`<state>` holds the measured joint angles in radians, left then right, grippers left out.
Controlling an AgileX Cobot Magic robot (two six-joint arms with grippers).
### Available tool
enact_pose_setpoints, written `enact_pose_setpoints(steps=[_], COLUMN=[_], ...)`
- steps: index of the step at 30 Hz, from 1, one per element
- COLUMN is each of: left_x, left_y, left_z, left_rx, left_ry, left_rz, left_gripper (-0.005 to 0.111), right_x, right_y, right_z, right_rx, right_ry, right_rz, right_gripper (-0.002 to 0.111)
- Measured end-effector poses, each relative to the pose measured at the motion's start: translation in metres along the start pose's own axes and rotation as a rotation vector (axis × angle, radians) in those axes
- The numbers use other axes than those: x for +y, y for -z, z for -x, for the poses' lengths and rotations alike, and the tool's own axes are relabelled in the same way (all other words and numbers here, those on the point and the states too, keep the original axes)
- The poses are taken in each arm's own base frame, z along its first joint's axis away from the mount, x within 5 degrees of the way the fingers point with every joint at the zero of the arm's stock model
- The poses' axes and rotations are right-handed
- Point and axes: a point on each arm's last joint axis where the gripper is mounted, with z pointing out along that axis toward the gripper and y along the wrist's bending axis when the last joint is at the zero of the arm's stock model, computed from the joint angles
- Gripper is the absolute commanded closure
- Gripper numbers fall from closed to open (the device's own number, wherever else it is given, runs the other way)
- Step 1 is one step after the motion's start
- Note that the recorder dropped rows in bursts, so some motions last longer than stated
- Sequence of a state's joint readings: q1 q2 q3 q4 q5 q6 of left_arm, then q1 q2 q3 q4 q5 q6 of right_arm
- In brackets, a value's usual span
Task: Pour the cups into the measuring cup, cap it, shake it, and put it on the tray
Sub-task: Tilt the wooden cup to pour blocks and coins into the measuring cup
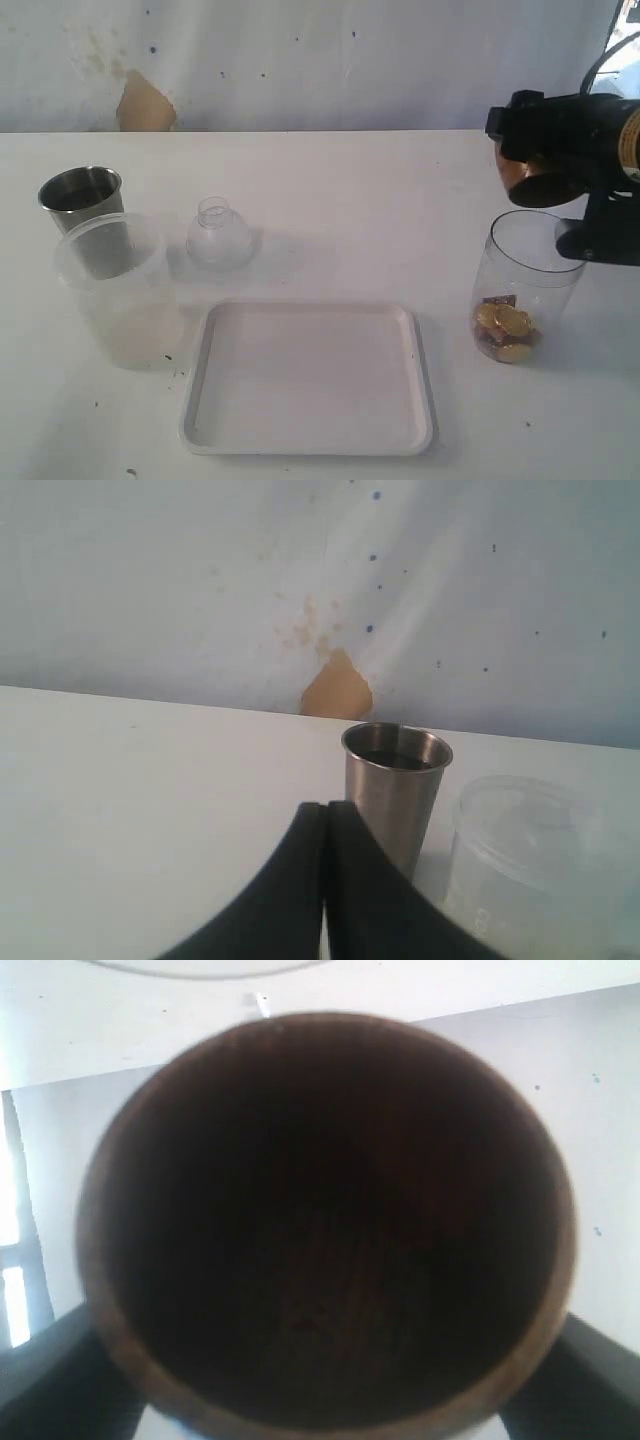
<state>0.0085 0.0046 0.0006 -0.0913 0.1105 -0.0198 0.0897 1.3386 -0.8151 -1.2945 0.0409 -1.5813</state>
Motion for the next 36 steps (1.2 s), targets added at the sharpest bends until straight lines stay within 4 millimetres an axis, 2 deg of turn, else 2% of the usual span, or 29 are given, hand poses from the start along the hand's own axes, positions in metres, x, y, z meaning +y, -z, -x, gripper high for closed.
enact_pose_setpoints(steps=[12, 17, 25, 32, 36], left_x=[0.000, 0.000, 0.000, 0.000, 0.000], left_y=[0.000, 0.000, 0.000, 0.000, 0.000], left_z=[0.000, 0.000, 0.000, 0.000, 0.000], left_rx=[0.000, 0.000, 0.000, 0.000, 0.000], left_ry=[0.000, 0.000, 0.000, 0.000, 0.000], left_rz=[0.000, 0.000, 0.000, 0.000, 0.000], left_gripper=[0.107, 0.107, 0.107, 0.107, 0.107], right_x=[-0.001, -0.011, -0.031, -0.036, -0.041], right_y=[0.000, 0.001, 0.006, 0.007, 0.007], right_z=[0.000, 0.000, 0.000, 0.000, -0.003], right_rx=[-0.002, -0.023, -0.106, -0.140, -0.194], right_ry=[-0.336, -0.401, -0.624, -0.713, -0.861], right_rz=[-0.012, -0.120, -0.343, -0.385, -0.437], right_gripper=[0.108, 0.108, 0.108, 0.108, 0.108])
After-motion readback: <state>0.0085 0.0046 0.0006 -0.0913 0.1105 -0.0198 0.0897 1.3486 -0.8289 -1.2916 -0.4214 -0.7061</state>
